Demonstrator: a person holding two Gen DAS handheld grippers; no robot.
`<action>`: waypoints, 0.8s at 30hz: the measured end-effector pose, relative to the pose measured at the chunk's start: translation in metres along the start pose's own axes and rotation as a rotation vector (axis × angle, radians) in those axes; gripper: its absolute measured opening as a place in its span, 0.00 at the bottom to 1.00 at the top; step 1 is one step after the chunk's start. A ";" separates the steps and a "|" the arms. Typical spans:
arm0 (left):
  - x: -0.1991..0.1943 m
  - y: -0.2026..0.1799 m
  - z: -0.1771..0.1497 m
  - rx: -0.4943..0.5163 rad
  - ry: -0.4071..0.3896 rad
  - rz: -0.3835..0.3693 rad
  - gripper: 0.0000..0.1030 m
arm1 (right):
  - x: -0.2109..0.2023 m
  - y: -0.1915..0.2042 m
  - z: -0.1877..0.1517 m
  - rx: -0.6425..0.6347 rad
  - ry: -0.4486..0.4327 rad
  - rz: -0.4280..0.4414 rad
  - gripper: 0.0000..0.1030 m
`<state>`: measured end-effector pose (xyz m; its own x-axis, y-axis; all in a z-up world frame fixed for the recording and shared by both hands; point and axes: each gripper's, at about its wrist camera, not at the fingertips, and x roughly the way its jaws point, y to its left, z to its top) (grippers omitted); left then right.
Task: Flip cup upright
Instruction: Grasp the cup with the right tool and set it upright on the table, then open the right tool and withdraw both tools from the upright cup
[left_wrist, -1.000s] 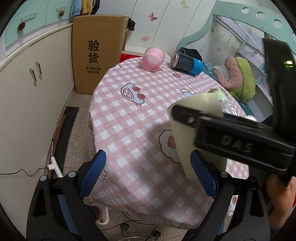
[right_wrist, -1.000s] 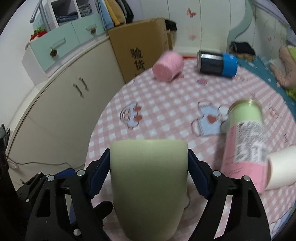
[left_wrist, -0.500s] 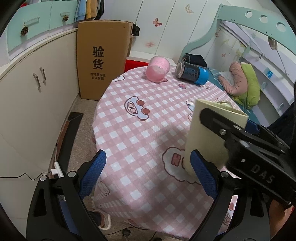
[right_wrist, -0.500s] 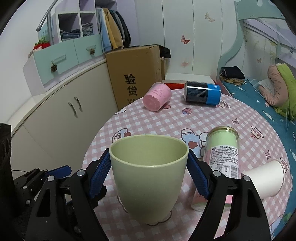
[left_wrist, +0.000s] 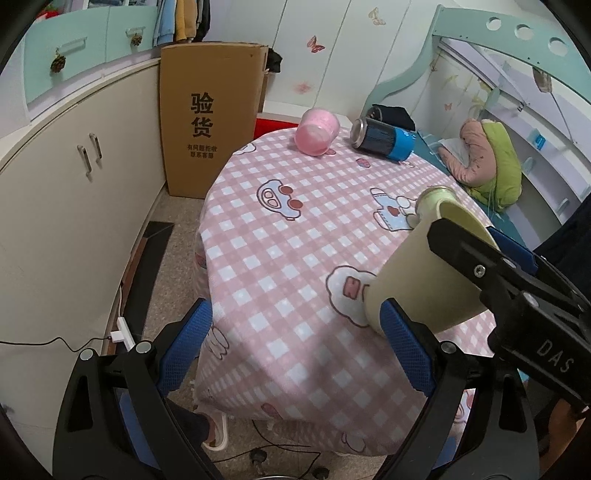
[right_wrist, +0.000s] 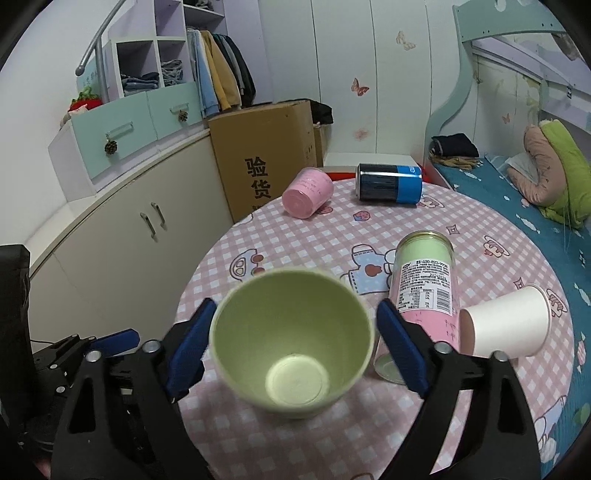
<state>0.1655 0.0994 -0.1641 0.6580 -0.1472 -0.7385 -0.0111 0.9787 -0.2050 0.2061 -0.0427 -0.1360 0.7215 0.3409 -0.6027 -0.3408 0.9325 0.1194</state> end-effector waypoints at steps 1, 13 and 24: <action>-0.003 -0.002 -0.001 0.004 -0.003 0.002 0.90 | -0.004 0.001 0.000 -0.002 -0.005 0.000 0.84; -0.058 -0.029 -0.009 0.046 -0.108 0.004 0.90 | -0.077 -0.006 -0.004 0.018 -0.129 -0.013 0.87; -0.110 -0.064 -0.027 0.110 -0.203 0.017 0.90 | -0.155 -0.014 -0.019 0.041 -0.239 -0.016 0.89</action>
<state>0.0738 0.0493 -0.0874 0.7967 -0.1095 -0.5943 0.0510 0.9921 -0.1145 0.0877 -0.1110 -0.0591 0.8504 0.3403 -0.4014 -0.3073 0.9403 0.1462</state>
